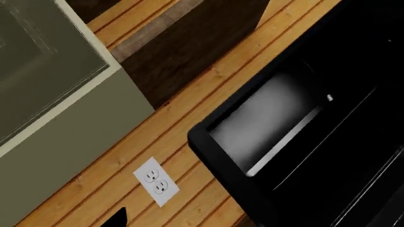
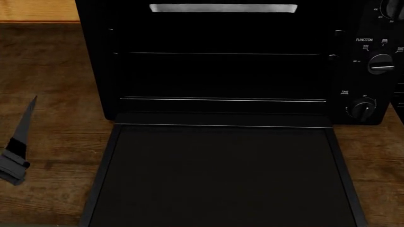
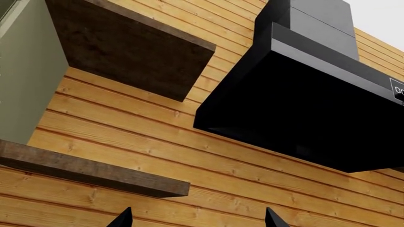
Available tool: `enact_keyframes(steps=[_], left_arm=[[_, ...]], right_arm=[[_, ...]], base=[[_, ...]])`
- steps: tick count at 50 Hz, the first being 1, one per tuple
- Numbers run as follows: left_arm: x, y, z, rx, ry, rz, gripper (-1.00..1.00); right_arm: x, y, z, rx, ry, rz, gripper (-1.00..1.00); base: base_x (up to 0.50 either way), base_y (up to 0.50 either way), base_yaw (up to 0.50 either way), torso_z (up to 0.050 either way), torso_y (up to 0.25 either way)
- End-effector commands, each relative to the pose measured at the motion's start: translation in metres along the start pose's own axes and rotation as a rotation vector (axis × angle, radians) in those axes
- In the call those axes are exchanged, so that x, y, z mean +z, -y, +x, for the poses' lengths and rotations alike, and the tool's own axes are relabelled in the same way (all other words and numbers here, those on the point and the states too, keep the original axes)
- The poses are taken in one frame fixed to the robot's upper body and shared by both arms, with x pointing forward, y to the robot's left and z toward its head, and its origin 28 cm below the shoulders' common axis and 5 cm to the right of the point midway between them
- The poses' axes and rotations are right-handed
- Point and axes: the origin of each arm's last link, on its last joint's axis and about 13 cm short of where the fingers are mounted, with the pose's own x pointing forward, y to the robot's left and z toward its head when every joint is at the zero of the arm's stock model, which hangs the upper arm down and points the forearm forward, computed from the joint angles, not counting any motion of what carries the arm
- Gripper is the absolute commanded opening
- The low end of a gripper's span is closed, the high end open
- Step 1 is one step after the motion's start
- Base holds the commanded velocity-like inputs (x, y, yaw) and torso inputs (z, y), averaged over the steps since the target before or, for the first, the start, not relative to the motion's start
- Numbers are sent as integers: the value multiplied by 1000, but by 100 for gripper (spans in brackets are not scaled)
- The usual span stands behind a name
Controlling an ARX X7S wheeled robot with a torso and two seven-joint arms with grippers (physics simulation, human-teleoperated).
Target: Close the toaster oven door.
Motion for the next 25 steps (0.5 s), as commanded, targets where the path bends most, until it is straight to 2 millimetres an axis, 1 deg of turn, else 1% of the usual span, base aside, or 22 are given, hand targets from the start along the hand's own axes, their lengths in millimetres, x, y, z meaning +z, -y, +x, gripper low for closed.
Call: enact_keyframes(steps=[1, 2, 8, 25], left_arm=[[-4, -14, -16, -332, 127, 474, 100], [-5, -15, -18, -363, 157, 516, 100], [-5, -15, -19, -465, 224, 611, 100], [-14, -6, -26, -656, 295, 697, 100]], right_arm=[[3, 1, -1, 2, 9, 1, 100], [2, 1, -2, 2, 8, 2, 100], [3, 3, -3, -2, 10, 2, 100], [1, 3, -6, -8, 6, 8, 100]], base=[[0, 0, 0, 0, 0], [0, 0, 0, 0, 0], [0, 0, 0, 0, 0], [0, 0, 0, 0, 0]])
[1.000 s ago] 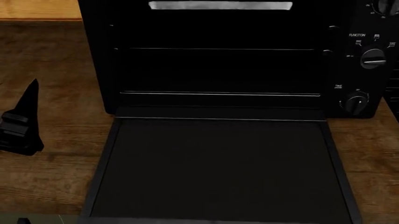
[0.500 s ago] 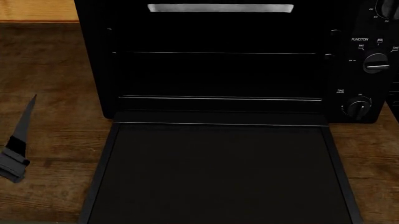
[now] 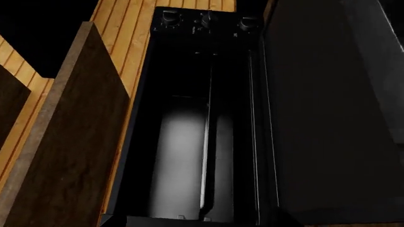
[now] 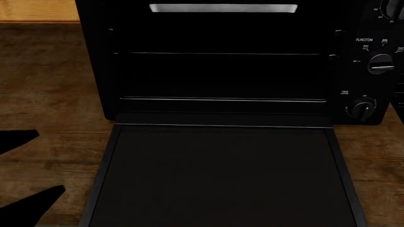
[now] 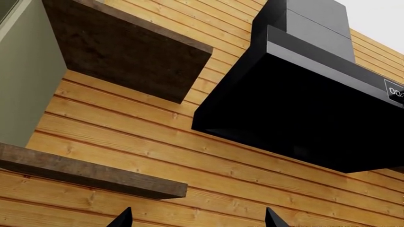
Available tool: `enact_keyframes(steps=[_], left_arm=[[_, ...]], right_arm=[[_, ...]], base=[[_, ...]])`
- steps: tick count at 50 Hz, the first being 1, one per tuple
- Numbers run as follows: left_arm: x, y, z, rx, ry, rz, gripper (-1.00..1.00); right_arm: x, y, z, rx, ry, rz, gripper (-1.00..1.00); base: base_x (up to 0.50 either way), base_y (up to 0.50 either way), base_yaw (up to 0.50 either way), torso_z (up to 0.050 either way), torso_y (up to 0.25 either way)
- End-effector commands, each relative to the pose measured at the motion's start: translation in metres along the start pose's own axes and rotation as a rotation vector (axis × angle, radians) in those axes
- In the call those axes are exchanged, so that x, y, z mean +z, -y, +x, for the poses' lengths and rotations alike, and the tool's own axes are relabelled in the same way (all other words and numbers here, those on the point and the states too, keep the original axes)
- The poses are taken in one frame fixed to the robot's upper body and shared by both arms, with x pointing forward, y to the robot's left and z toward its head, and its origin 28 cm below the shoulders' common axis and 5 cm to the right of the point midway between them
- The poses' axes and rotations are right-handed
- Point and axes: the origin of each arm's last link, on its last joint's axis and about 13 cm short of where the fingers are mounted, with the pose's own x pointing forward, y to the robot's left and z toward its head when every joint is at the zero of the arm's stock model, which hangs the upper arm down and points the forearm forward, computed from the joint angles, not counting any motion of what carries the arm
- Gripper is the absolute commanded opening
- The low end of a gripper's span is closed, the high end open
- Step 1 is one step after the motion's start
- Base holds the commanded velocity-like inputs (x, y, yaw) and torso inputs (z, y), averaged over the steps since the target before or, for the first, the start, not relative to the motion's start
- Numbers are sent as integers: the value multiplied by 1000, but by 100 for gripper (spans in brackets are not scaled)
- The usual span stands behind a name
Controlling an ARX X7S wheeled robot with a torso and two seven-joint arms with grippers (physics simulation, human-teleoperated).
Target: Close the toaster oven door.
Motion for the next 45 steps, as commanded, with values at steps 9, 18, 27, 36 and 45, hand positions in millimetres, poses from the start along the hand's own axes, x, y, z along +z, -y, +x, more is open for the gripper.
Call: enact_keyframes(steps=[9, 18, 27, 36, 45], left_arm=[[-1, 20, -4, -213, 113, 98, 100], [0, 31, -4, -283, 125, 118, 100], [-16, 58, -4, -317, 110, 123, 100], [-23, 65, 11, -317, 97, 145, 100], [-34, 68, 22, -313, 51, 173, 100]], right_arm=[[-1, 2, -4, -8, -2, 4, 100], [-3, 2, -5, -11, -5, 7, 100], [-5, 1, -5, -8, -12, 5, 100], [-6, 2, -8, -11, -18, 4, 100], [-6, 3, -9, -15, -20, 3, 100]], base=[[0, 0, 0, 0, 0], [0, 0, 0, 0, 0], [0, 0, 0, 0, 0], [0, 0, 0, 0, 0], [0, 0, 0, 0, 0]])
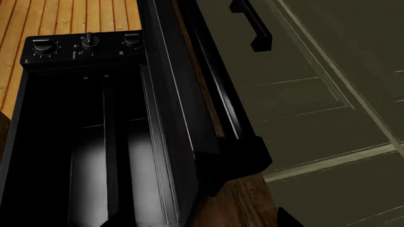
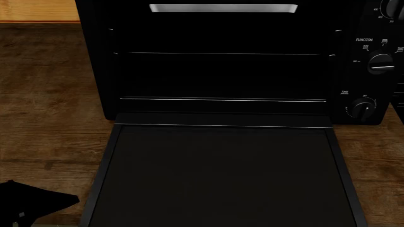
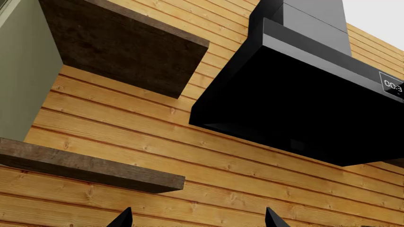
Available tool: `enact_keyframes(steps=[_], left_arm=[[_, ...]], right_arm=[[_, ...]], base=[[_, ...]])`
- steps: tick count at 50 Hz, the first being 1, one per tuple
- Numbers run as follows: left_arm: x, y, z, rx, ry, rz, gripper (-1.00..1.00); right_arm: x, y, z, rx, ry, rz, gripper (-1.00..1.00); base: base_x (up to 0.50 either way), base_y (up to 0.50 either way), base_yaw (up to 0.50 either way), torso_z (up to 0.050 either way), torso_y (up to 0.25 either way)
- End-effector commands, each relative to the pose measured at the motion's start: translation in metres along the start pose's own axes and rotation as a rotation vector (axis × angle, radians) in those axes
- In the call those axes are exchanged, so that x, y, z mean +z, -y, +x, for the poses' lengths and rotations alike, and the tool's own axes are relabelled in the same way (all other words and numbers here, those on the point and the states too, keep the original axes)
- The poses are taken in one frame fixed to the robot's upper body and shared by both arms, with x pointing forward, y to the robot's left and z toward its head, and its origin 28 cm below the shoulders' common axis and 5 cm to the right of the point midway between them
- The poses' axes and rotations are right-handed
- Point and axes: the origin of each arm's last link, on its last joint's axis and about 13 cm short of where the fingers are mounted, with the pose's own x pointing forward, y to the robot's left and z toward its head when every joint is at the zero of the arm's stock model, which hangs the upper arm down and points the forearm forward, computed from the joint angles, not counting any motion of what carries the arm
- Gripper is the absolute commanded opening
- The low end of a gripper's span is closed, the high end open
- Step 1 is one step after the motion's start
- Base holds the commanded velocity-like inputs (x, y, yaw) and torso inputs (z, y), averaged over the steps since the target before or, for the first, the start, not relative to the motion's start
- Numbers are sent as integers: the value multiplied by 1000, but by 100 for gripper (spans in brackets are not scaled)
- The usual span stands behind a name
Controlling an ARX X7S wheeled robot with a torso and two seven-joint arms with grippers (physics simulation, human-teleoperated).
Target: Close the toaster oven door.
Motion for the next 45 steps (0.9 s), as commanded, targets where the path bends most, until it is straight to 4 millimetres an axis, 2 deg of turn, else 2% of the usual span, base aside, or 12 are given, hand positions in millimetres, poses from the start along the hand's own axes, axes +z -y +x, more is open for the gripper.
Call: enact_keyframes(steps=[1, 14, 30, 45], left_arm=[[-12, 5, 17, -14, -26, 22, 100], [-25, 1, 36, 11, -23, 39, 100], [-23, -7, 61, 51, 75, 72, 100], [-25, -20, 58, 291, 80, 153, 100]], right_arm=[[-1, 1, -1, -5, -3, 0, 100], [-1, 2, -3, -6, -4, 1, 100], [0, 3, -1, -6, -6, -5, 100], [5, 5, -4, -9, -1, -8, 100]], base=[[0, 0, 0, 0, 0], [0, 0, 0, 0, 0], [2, 0, -4, 0, 0], [2, -1, -4, 0, 0]])
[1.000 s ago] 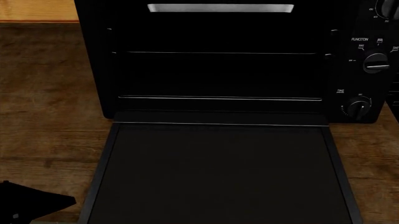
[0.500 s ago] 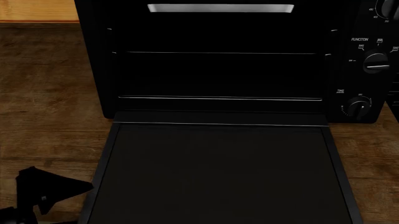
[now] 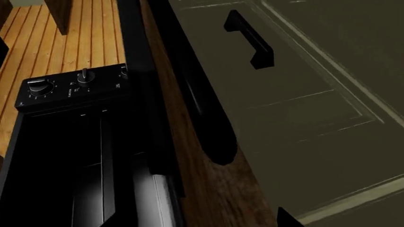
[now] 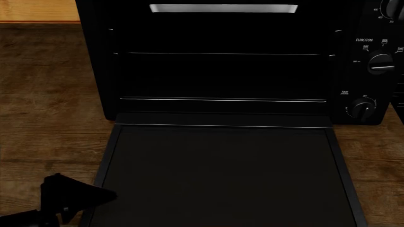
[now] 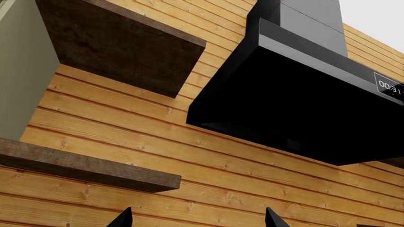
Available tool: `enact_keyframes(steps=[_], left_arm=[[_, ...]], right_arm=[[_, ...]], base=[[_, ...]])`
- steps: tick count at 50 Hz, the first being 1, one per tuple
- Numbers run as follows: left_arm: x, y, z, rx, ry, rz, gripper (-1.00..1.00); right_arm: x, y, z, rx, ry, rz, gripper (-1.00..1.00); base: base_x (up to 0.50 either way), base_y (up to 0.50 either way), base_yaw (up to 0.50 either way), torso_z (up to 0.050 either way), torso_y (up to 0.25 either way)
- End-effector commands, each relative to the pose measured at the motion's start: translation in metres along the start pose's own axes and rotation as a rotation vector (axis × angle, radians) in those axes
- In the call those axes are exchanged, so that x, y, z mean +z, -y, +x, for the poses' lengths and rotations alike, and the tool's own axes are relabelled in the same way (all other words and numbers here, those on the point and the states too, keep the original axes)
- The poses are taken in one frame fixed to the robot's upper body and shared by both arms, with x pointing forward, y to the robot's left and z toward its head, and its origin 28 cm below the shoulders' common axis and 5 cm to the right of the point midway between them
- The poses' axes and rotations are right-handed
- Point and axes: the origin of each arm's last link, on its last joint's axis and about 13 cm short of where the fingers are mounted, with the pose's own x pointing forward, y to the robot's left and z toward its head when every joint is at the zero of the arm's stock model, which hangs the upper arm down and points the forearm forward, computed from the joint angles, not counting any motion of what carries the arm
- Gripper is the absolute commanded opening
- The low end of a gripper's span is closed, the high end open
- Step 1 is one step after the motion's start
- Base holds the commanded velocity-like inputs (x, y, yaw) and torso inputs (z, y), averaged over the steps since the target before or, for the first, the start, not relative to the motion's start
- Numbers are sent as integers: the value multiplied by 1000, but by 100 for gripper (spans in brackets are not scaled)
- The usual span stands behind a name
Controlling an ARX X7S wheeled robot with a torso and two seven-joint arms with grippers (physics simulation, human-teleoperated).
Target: Close the toaster oven door.
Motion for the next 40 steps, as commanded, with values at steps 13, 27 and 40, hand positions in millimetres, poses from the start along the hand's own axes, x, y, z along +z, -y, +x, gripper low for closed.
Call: enact_keyframes(steps=[13, 27, 40], left_arm=[[-8, -38, -7, 387, -88, 38, 100], [-6, -42, -2, 515, -115, -31, 100], [10, -46, -7, 692, -189, -199, 100]], right_arm=[[3, 0, 1, 2, 6, 1, 100], [5, 3, -3, -7, 6, -5, 100], [7, 3, -1, -6, 12, -3, 100]], base=[[1, 0, -1, 0, 0], [1, 0, -1, 0, 1], [0, -3, -3, 0, 1]])
